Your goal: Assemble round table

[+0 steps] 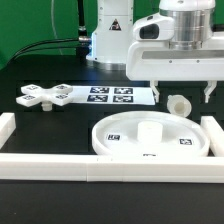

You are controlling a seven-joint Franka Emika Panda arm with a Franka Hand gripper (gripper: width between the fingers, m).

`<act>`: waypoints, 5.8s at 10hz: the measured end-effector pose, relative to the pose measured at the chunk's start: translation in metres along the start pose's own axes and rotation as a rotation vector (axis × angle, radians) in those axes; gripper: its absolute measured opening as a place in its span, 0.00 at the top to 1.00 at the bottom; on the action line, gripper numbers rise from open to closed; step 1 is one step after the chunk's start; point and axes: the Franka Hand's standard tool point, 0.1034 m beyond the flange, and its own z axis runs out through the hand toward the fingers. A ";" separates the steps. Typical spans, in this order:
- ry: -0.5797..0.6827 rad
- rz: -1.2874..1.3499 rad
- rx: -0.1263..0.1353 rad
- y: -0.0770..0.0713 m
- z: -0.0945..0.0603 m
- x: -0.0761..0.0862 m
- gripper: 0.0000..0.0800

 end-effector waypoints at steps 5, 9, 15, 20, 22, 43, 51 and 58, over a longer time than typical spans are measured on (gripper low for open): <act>-0.323 0.000 -0.038 0.007 0.006 -0.014 0.19; -0.559 -0.076 -0.049 0.007 0.010 -0.020 0.19; -0.938 -0.096 -0.066 0.007 0.014 -0.035 0.19; -0.913 -0.100 -0.063 0.003 0.034 -0.035 0.19; -0.911 -0.097 -0.064 0.005 0.042 -0.039 0.19; -0.622 -0.227 0.016 0.003 -0.064 0.028 0.49; -0.096 -0.158 0.037 0.031 -0.077 0.065 0.49; 0.430 -0.262 0.012 0.039 -0.077 0.091 0.49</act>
Offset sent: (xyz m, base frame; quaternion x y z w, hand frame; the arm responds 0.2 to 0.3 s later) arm -0.0065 0.0031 -0.0050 -0.0027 -0.1730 -0.0004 0.9849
